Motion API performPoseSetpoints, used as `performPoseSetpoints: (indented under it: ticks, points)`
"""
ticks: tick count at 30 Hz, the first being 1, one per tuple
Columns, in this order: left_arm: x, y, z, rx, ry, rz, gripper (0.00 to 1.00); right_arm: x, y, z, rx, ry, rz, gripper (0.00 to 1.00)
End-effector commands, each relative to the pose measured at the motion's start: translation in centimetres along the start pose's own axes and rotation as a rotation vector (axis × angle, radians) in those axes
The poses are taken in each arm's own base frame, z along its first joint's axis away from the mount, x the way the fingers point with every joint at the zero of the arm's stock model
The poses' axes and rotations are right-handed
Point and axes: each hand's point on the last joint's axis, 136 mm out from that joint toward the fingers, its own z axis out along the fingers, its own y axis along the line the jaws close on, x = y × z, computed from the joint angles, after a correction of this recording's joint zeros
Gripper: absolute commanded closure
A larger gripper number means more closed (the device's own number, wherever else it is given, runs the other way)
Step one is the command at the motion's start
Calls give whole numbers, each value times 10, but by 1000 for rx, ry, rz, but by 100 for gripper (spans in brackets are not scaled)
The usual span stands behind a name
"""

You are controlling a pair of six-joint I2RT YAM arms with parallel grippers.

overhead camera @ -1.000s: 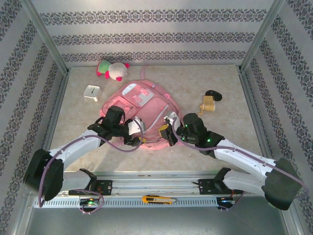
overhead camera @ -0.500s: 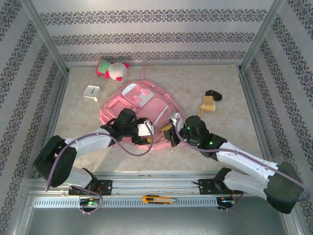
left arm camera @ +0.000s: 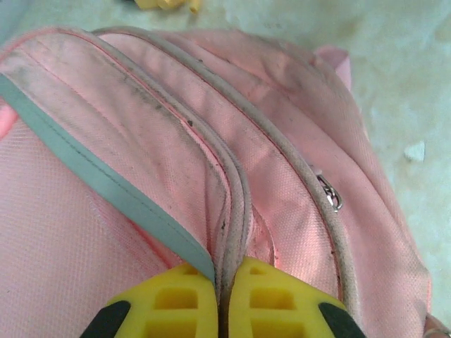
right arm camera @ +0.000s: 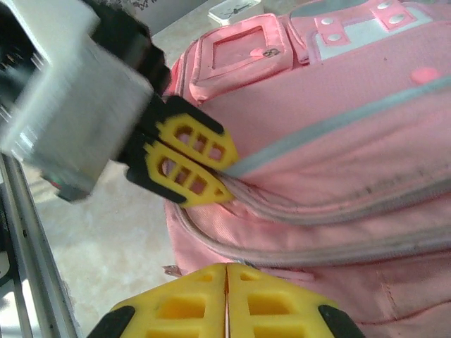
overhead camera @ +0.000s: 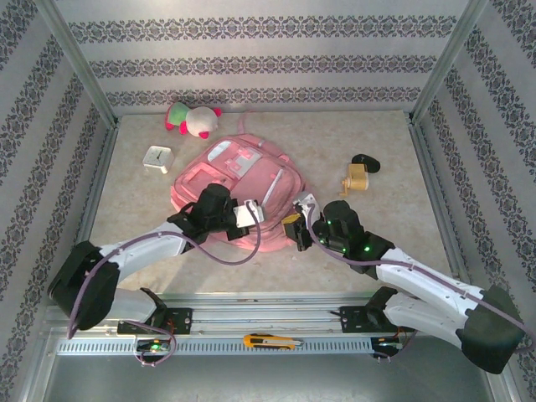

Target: Pack books, pencil case, and school supplies into a backpack

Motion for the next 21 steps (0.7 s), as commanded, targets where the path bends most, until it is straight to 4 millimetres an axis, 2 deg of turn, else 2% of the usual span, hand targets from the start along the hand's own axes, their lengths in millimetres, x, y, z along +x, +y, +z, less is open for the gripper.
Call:
performPoseSetpoints:
  ticks: [1, 11, 21]
  points:
    - [-44, 20, -27, -26, -125, -72, 100, 1, -7, -3, 31, -10, 17, 91]
    - [-77, 36, -64, -27, -210, -134, 100, -1, -8, -6, 41, 1, -8, 77]
    - [-89, 40, -82, -2, -243, -173, 100, -2, -7, -13, 45, 20, -54, 66]
